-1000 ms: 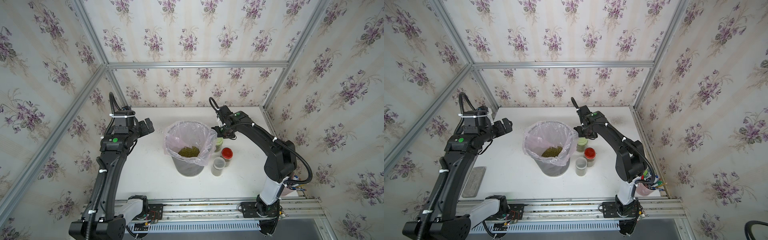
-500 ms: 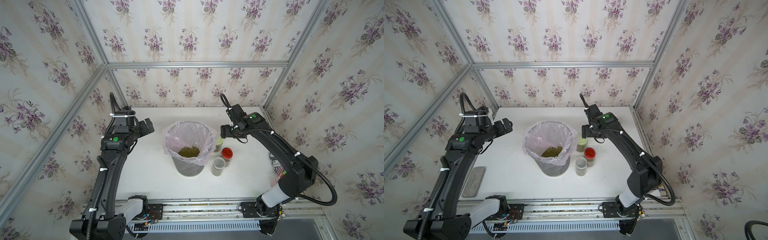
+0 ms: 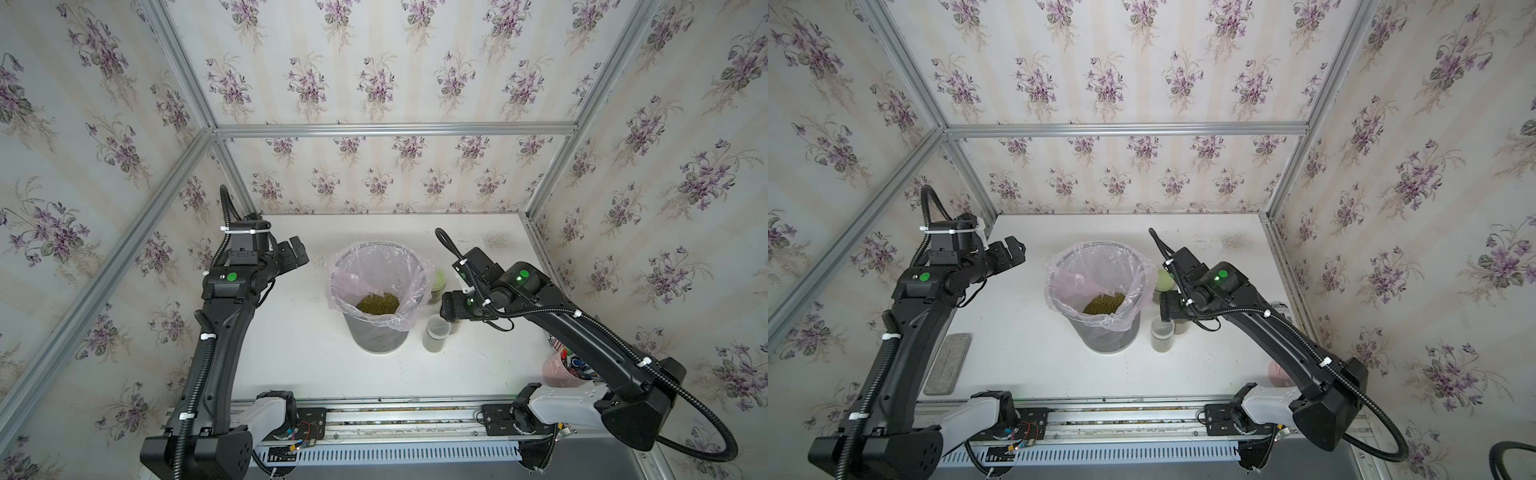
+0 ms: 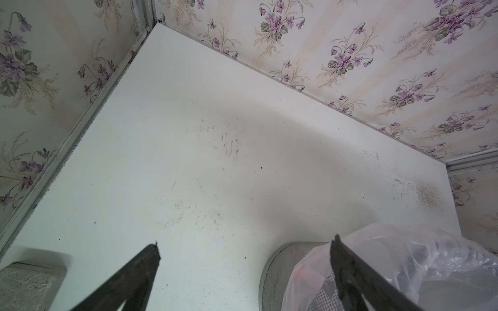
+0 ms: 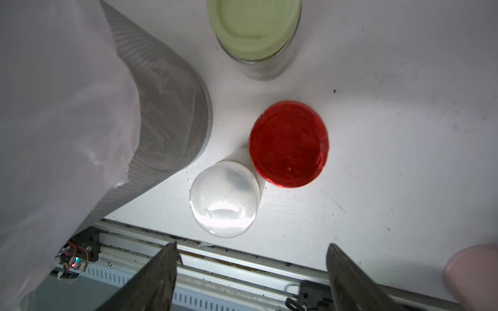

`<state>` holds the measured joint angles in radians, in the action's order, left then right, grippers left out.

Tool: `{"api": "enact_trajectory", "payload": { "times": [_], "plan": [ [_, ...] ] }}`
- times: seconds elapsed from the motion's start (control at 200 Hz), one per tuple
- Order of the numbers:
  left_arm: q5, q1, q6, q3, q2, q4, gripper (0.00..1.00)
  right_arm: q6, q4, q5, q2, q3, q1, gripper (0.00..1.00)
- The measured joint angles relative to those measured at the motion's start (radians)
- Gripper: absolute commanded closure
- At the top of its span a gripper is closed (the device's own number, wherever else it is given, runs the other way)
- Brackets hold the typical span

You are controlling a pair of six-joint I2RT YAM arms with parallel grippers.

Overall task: Empty moldy mung beans from jars
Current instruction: Pick up the jar from the center of the board.

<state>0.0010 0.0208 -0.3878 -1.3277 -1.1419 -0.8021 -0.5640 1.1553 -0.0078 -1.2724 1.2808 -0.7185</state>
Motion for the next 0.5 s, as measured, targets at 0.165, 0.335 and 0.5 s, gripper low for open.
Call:
{"api": "enact_trajectory", "payload": {
  "times": [0.165, 0.335, 0.5],
  "plan": [
    [-0.004, 0.0, -0.001, 0.0, 0.0, 0.0, 0.01, -0.052, -0.012, -0.012, 0.03, -0.056, -0.028, 0.2],
    [-0.007, 0.0, -0.005, 0.001, -0.002, -0.002, 0.01, -0.096, -0.052, -0.035, 0.009, -0.098, -0.075, 0.21],
    [-0.007, 0.0, -0.008, 0.002, -0.003, -0.003, 0.01, -0.125, -0.103, -0.033, -0.008, -0.117, -0.084, 0.22]
  ]
}}
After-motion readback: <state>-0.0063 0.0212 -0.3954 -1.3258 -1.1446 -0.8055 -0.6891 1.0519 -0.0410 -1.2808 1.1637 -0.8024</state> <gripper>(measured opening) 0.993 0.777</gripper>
